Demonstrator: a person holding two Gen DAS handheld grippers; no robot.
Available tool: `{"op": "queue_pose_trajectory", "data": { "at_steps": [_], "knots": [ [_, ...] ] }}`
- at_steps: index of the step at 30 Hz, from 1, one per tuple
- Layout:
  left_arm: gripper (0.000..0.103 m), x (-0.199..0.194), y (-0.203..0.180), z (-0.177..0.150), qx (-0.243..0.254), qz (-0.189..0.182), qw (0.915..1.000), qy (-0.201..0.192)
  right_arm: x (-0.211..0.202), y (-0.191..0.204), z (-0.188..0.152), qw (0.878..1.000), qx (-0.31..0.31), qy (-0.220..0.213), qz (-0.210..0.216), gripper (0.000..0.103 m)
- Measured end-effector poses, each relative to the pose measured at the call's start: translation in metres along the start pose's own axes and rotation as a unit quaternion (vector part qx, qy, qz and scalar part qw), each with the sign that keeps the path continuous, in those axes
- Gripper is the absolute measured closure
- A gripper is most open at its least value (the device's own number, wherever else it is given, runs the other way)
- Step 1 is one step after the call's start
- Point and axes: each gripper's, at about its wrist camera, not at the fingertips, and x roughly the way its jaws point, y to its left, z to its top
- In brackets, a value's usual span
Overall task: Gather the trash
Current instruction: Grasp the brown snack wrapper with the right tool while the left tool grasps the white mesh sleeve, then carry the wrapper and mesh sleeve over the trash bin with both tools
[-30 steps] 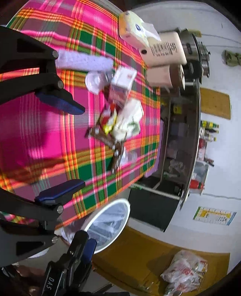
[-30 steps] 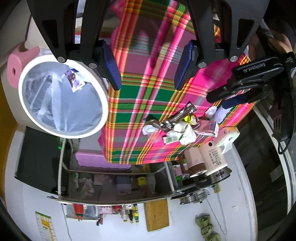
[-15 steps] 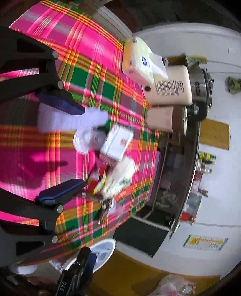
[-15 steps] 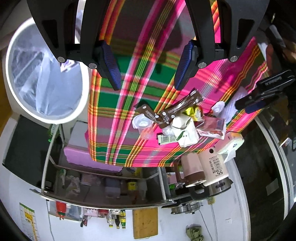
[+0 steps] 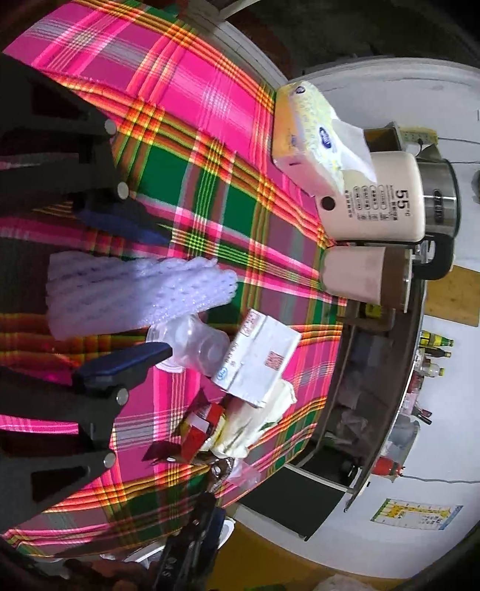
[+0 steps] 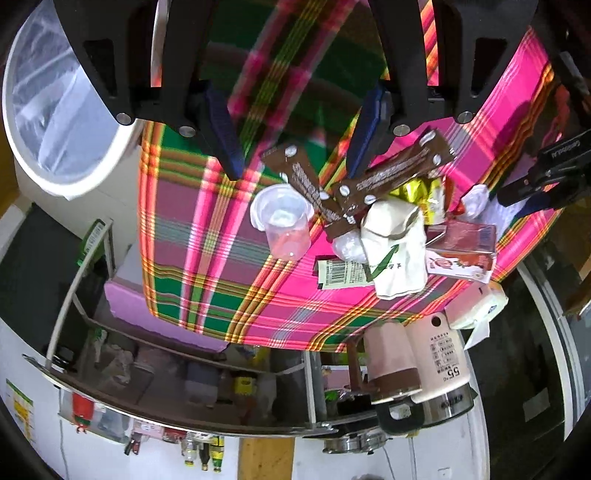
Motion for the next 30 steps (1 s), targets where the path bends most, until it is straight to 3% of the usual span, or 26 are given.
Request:
{"op": "queue_pose_trajectory", "data": {
  "at_steps": [4, 9, 16, 30],
  "knots": [
    [0.055, 0.005, -0.002, -0.002, -0.001, -0.010, 0.9998, 0.014, 0.017, -0.001, 0.006, 1.000, -0.010, 0.017, -0.001, 0.056],
    [0.066, 0.003, -0.006, -0.004, 0.008, -0.007, 0.9998, 0.014, 0.026, 0.001, 0.003, 0.999, -0.012, 0.034, 0.007, 0.075],
    [0.074, -0.004, -0.009, -0.010, 0.006, -0.009, 0.9999, 0.012, 0.003, 0.005, -0.011, 1.000, 0.006, 0.017, 0.017, 0.075],
    [0.076, -0.044, -0.027, -0.028, 0.012, -0.047, 0.9988, 0.000, -0.068, 0.008, -0.065, 0.997, 0.068, -0.016, 0.024, 0.075]
  ]
}}
